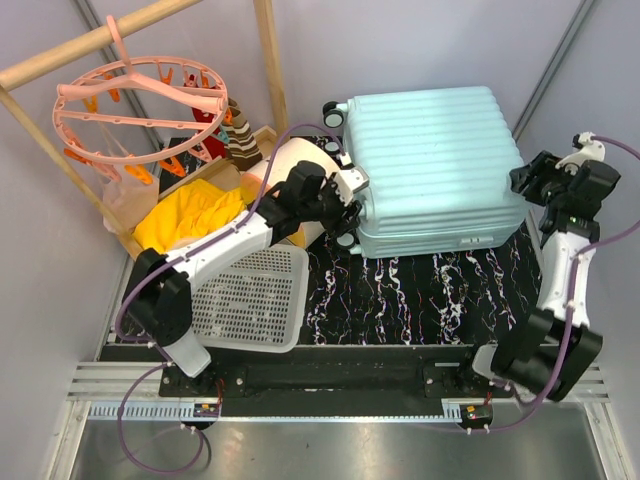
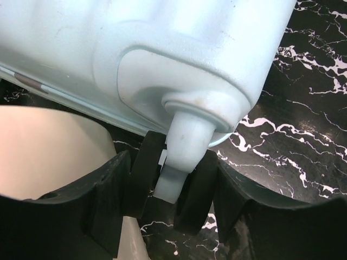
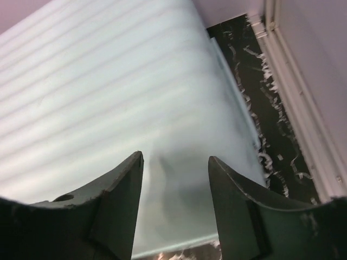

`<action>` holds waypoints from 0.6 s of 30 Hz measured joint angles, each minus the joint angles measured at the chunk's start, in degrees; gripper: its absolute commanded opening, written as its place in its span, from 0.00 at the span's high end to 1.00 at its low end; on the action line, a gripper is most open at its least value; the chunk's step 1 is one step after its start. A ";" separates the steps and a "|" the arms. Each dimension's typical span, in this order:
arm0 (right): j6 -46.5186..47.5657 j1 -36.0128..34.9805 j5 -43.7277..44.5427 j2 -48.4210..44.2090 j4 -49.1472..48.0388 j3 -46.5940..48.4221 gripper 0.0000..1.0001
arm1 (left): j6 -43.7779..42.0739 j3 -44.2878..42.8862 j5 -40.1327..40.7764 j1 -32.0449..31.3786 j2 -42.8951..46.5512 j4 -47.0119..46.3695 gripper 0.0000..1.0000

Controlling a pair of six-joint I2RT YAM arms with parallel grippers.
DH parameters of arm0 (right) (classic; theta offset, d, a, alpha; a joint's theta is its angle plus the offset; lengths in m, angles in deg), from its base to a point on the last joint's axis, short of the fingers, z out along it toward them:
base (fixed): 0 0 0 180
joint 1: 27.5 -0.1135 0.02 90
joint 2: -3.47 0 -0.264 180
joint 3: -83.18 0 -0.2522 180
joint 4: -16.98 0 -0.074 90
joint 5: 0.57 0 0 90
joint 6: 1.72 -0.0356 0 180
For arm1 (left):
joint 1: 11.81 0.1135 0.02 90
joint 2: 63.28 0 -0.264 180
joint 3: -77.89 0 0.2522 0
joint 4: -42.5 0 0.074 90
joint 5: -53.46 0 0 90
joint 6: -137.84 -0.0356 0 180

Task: Open, take out, and arrange the luggage
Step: Move the luggage to the center of the board.

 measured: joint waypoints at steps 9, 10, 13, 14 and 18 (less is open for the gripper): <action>-2.67 -1.92 0.17 -14.69 15.93 -4.39 0.27 | 2.38 -2.40 7.10 -1.92 -2.21 -1.49 0.02; -2.60 -1.92 1.27 -15.13 18.08 -4.15 0.25 | 2.38 -2.29 8.15 -2.16 -1.92 -1.49 0.01; -2.51 -1.92 3.37 -15.34 23.87 -1.22 0.16 | 2.89 -0.76 10.95 -2.99 0.44 -2.32 0.01; -2.43 -1.92 3.54 -15.32 25.35 0.42 0.14 | 3.26 -0.26 11.65 -3.13 1.70 -2.64 0.01; -2.45 -1.92 3.21 -13.81 27.12 8.37 0.04 | 5.62 -0.87 13.22 -3.50 7.26 -4.44 0.01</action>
